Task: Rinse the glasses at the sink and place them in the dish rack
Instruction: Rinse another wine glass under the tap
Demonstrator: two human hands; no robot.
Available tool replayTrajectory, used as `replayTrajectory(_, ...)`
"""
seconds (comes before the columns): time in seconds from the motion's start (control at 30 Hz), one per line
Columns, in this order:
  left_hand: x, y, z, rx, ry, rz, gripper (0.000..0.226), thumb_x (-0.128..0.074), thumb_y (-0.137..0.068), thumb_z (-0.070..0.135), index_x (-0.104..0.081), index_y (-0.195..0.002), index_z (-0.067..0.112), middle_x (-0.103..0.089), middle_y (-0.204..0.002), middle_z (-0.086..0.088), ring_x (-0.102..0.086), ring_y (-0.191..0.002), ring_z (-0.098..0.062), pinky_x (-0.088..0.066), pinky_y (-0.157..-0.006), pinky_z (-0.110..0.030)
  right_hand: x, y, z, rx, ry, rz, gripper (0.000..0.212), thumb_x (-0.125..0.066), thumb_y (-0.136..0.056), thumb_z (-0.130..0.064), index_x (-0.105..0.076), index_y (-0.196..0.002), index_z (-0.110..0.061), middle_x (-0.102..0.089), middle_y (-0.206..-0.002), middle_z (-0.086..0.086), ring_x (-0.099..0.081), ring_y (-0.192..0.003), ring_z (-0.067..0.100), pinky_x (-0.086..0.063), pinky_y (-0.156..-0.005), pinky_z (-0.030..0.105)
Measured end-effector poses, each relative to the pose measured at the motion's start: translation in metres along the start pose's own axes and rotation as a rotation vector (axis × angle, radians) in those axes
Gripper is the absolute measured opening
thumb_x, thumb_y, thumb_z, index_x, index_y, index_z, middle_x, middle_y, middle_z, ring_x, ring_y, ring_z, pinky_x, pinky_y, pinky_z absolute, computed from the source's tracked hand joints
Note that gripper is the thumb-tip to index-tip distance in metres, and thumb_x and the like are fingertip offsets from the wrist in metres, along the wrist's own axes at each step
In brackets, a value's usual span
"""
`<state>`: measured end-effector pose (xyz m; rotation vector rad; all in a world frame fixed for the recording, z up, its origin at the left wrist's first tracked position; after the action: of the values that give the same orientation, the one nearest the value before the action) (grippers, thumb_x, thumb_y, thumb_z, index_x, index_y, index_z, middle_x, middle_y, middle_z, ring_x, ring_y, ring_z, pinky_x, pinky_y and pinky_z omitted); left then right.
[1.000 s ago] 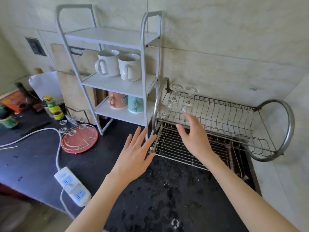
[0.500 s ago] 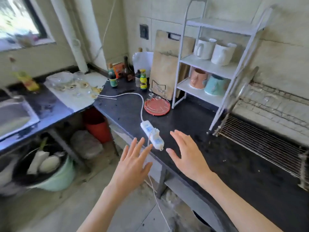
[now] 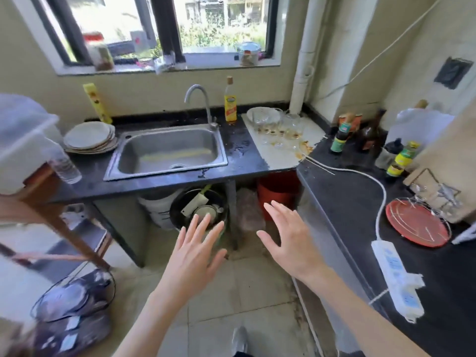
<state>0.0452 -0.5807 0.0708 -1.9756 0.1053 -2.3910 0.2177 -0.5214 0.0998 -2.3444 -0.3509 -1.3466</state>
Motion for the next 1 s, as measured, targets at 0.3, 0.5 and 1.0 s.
replayTrajectory(0.3, 0.025, -0.129, -0.091, 0.142, 0.062, 0.107, 0.077, -0.004, -0.076, 0.062, -0.018, -0.146, 0.033, -0.006, -0.156, 0.003, 0.006, -0.144, -0.019, 0.005, -0.112, -0.033, -0.033, -0.181, -0.006, 0.093, 0.006, -0.032, 0.065, -0.038, -0.089, -0.054, -0.042, -0.140, -0.014, -0.045, -0.142, 0.007, -0.040, -0.133, 0.023, -0.028, -0.113, 0.039)
replayTrajectory(0.5, 0.017, -0.213, -0.129, 0.148, 0.054, 0.039, 0.080, 0.005, -0.072, 0.064, -0.006, -0.147, 0.035, 0.005, -0.156, 0.006, 0.019, -0.139, -0.014, 0.011, -0.110, -0.029, -0.054, -0.271, 0.012, 0.090, 0.014, -0.065, 0.060, -0.052, -0.092, -0.041, -0.033, -0.144, -0.019, -0.035, -0.149, 0.002, -0.030, -0.139, 0.017, -0.023, -0.117, 0.037)
replayTrajectory(1.0, -0.013, -0.471, -0.206, -0.134, 0.103, -0.051, 0.087, 0.008, -0.077, 0.072, -0.024, -0.145, 0.028, -0.012, -0.156, -0.002, -0.002, -0.144, -0.026, -0.001, -0.111, -0.035, -0.105, -0.470, 0.121, -0.277, 0.113, -0.087, 0.058, -0.042, -0.097, -0.040, -0.025, -0.148, -0.019, -0.025, -0.154, -0.001, -0.021, -0.142, 0.015, -0.016, -0.116, 0.029)
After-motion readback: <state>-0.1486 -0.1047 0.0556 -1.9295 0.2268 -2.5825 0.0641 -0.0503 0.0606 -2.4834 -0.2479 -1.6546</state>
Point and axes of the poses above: each hand's wrist, its own y-axis away from the middle knuckle, its own x-axis out of the back of the hand, z = x × y, the point moved 8 cm from there along -y, towards the middle knuckle
